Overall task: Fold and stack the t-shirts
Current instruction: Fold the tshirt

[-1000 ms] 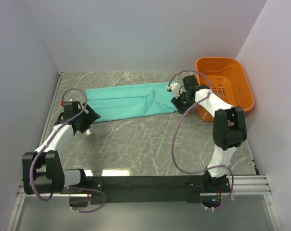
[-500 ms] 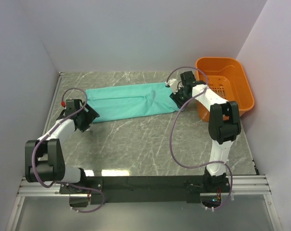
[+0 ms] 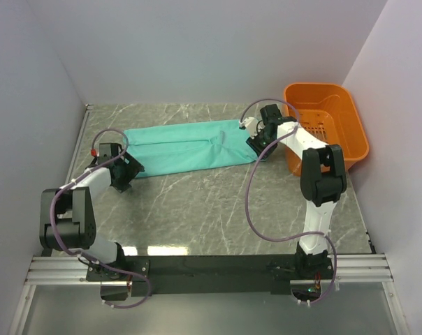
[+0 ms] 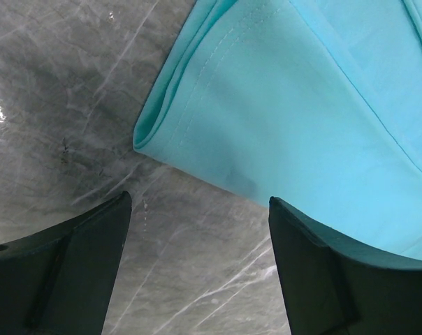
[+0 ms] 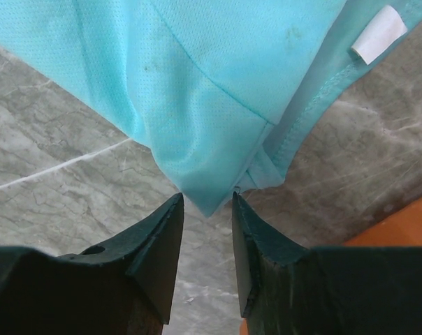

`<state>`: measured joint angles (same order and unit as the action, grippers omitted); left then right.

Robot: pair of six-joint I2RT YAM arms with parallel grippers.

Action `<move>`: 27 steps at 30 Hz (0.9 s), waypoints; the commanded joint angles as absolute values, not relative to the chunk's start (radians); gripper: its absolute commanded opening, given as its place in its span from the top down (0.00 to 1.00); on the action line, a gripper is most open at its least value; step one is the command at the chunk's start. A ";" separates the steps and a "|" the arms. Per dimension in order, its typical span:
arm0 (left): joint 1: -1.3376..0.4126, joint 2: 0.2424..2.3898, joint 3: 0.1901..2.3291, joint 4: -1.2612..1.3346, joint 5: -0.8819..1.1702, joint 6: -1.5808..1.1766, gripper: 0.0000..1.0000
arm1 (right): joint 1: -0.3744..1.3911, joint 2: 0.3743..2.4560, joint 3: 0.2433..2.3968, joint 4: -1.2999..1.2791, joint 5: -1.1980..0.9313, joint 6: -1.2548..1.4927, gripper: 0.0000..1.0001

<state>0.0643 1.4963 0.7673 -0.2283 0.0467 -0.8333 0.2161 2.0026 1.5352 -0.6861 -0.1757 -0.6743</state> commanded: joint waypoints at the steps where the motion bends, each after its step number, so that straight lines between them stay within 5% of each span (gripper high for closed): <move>1: 0.066 1.511 0.808 -0.201 0.029 -0.842 0.16 | 0.218 2.037 1.591 -0.716 -0.184 -0.681 0.60; 18: 0.106 1.591 0.815 -0.207 0.018 -0.834 0.18 | 0.193 2.014 1.611 -0.753 -0.166 -0.732 0.94; 27: 0.149 1.634 0.815 -0.202 0.049 -0.839 0.19 | 0.187 1.988 1.635 -0.779 -0.175 -0.779 0.98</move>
